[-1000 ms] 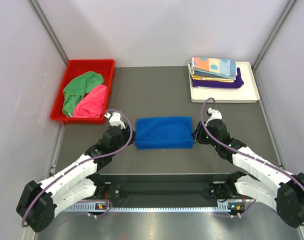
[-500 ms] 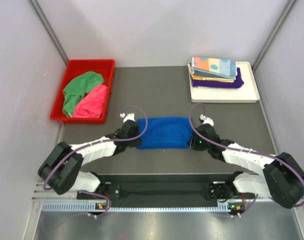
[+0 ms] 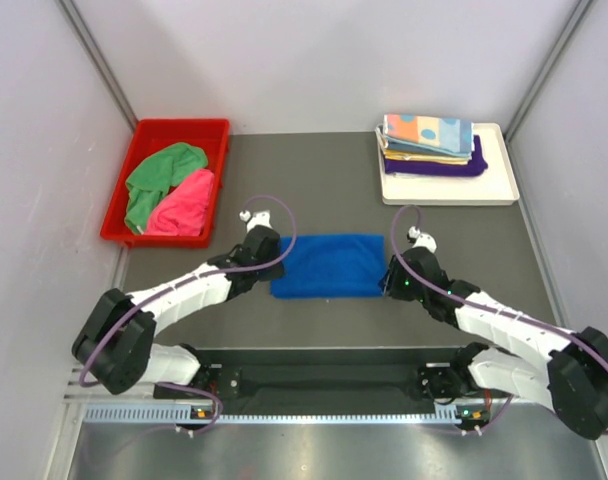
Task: Fold and stack the towels
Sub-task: Fold the towel
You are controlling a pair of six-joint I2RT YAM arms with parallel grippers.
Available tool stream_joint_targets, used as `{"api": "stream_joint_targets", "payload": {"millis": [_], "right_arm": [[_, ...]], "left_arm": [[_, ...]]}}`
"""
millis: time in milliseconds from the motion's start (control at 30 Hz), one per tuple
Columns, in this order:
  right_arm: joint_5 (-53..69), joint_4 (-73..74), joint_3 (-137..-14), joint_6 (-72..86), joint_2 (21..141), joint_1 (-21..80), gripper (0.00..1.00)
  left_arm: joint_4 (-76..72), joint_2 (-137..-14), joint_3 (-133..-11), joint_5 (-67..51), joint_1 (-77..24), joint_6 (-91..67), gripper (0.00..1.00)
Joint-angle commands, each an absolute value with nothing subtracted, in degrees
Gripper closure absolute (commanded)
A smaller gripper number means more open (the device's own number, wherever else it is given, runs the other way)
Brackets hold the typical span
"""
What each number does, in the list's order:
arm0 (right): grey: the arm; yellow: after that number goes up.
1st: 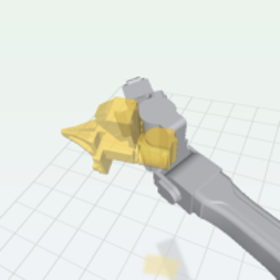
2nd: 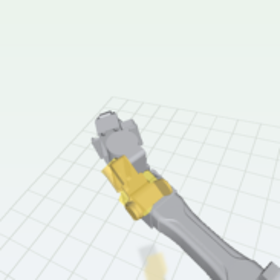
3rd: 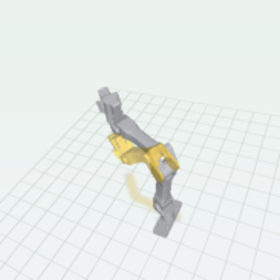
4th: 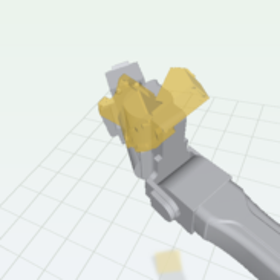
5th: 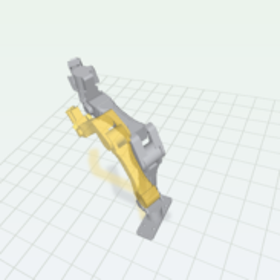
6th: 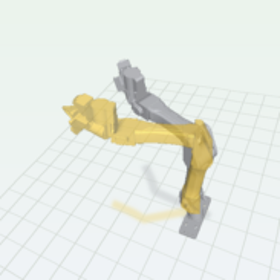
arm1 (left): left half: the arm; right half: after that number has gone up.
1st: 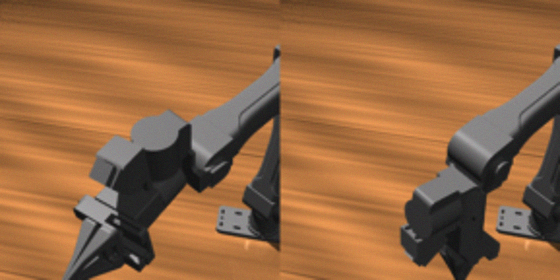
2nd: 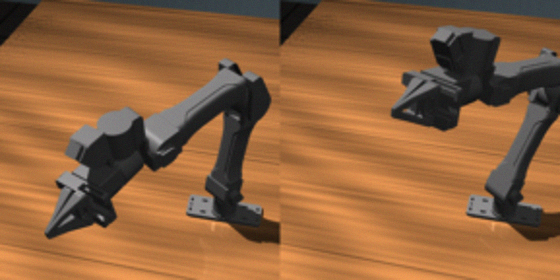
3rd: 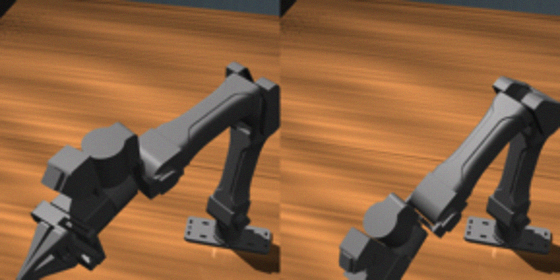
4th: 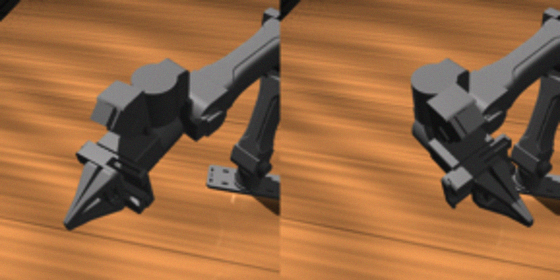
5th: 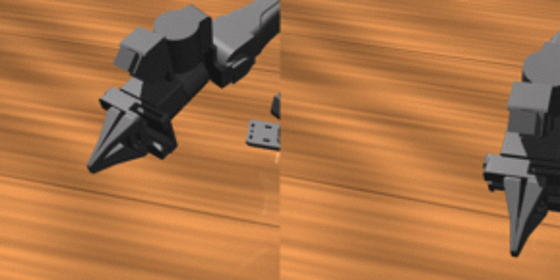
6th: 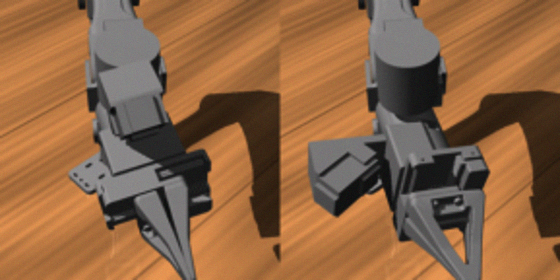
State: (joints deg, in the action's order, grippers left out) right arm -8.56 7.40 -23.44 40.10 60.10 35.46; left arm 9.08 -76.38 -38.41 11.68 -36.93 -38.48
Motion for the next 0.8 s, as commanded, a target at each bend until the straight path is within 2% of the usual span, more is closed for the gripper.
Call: {"api": "stream_joint_targets", "payload": {"millis": [0,300,500,767], "right_arm": [[-10.98,11.33,-29.52,37.45,57.13,35.68,0.64],[-7.39,6.07,-35.24,34.1,67.84,35.24,0.64],[-6.06,-1.39,-30.42,36.65,76.19,34.54,0.66],[-6.25,-3.43,-24.17,38.41,75.42,32.7,0.66]], "left_arm": [[10.02,-75.93,-45.07,15.47,-36.57,-34.81,0.81],[7.38,-92.89,-55.63,8.79,-33.4,-32.52,0.85],[8.09,-99.22,-57.04,11.34,-28.57,-32.87,0.87],[10.37,-103.71,-59.41,11.08,-26.19,-31.82,0.87]]}}
